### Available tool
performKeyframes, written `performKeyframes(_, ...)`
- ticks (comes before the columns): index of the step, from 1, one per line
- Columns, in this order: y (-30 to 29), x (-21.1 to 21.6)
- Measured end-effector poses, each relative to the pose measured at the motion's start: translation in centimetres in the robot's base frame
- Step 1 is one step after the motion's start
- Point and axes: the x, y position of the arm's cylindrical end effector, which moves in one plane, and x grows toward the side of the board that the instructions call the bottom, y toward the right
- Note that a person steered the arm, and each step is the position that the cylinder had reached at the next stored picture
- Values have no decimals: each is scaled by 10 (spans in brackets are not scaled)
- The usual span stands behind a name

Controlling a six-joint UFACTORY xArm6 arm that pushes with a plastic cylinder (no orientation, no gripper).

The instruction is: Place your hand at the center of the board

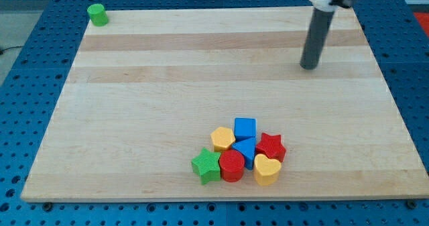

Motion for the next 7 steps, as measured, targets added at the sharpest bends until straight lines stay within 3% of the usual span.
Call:
performKeyframes(3,10,95)
performKeyframes(4,9,91)
performKeyframes(5,-15,54)
performKeyframes(6,-44,14)
performKeyframes(7,-100,9)
